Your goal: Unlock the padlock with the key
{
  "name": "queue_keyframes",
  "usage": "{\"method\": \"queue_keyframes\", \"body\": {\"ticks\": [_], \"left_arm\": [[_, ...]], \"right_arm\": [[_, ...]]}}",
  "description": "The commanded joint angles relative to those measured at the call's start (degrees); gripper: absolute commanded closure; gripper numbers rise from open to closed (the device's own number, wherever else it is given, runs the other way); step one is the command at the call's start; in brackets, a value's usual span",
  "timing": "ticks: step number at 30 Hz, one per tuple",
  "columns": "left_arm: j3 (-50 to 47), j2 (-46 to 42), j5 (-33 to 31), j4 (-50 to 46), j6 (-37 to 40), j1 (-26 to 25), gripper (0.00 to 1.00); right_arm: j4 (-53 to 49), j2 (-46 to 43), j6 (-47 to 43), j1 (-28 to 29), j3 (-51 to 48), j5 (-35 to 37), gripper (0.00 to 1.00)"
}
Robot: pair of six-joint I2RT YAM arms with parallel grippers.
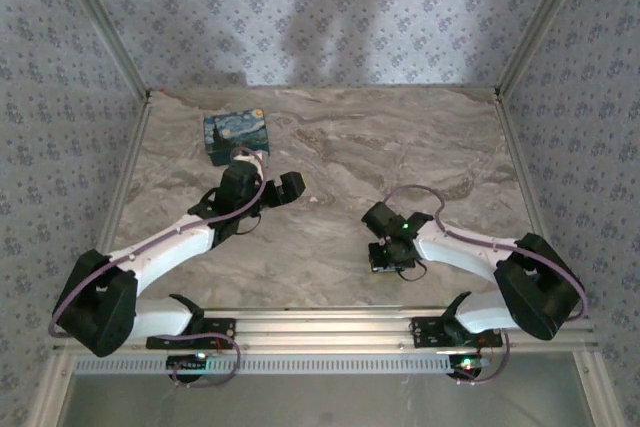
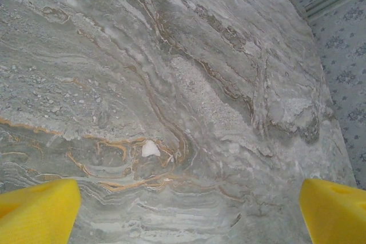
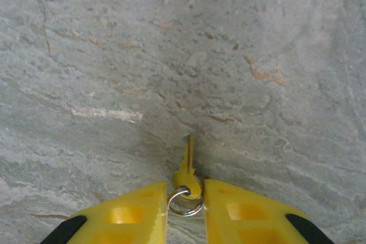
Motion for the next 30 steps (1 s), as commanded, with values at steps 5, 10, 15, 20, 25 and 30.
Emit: {"method": "queue_keyframes", "body": {"ticks": [5, 10, 15, 20, 25, 30], "left_arm": [[1.7, -0.8, -1.3, -0.6, 0.5, -0.4, 0.02], [1.9, -1.1, -1.5, -1.1, 0.7, -0.3, 0.02], [1.8, -1.5, -1.7, -1.3, 0.9, -0.3, 0.02], [1.7, -2.1, -1.9, -1.6, 1.1, -0.3, 0.02], [1.9, -3.1, -0.7, -1.1, 0.6, -0.3, 0.02], [2.7, -4.0, 5.3, 3.4, 0.6, -0.3, 0.03]], "right_arm": [[-0.8, 0.5, 0.6, 1.0, 1.4, 1.9, 0.83], [-1.4, -0.3, 0.7, 1.3, 1.7, 2.6, 0.89], [-1.8, -1.1, 0.7, 1.3, 1.7, 3.0, 0.94], [-1.8, -2.2, 0.6, 1.4, 1.8, 3.3, 0.96], [0.2, -6.2, -0.6, 0.7, 0.6, 1.4, 0.97], [9.3, -13.7, -7.1, -2.8, -2.0, -3.4, 0.99]]}}
